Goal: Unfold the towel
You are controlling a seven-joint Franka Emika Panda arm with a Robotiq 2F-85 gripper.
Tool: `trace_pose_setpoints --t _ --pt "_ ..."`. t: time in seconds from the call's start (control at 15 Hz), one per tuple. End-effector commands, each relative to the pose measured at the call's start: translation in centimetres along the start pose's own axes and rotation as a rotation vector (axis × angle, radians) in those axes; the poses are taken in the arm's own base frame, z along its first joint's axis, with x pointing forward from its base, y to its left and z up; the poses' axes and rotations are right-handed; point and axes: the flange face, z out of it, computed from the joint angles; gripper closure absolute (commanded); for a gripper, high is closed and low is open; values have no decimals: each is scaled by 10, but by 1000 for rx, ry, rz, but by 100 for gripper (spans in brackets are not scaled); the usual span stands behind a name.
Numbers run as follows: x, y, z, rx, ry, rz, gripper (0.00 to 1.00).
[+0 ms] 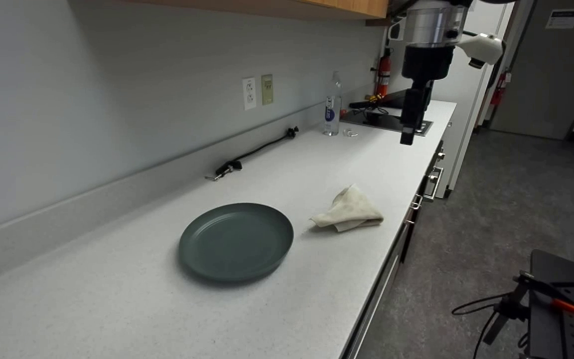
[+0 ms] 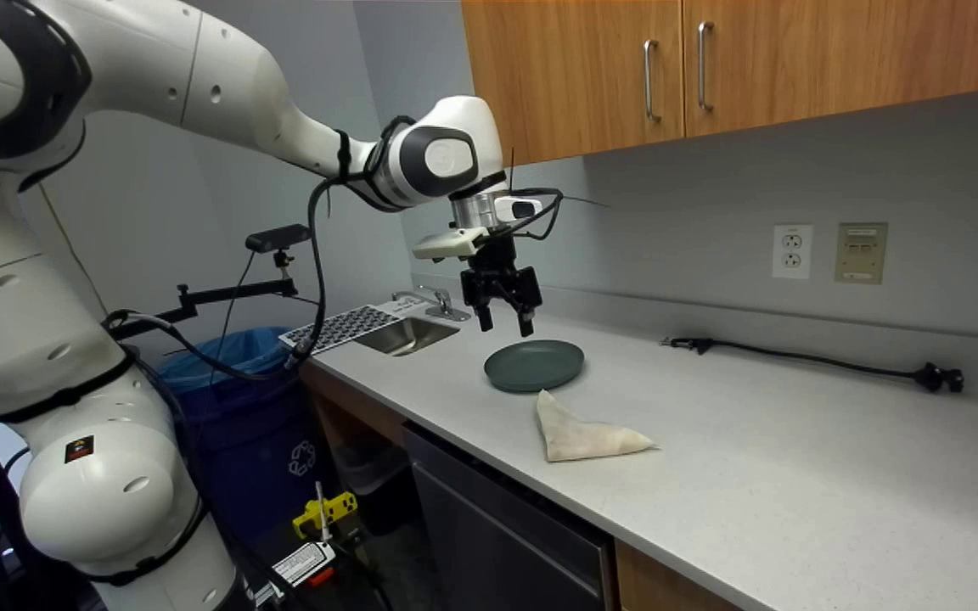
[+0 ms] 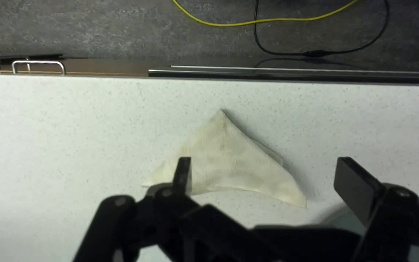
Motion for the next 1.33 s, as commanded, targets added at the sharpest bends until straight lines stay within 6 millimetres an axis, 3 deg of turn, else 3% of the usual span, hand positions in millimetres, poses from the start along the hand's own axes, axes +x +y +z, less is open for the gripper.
trace_pose_setpoints --t 0.0,0.27,0.8,1.27 --pt "37 -1 12 45 53 -12 0" --pt "67 -14 25 82 82 -40 0" --pt "109 -59 77 146 49 -109 0" --pt "131 -68 120 175 -8 -106 0"
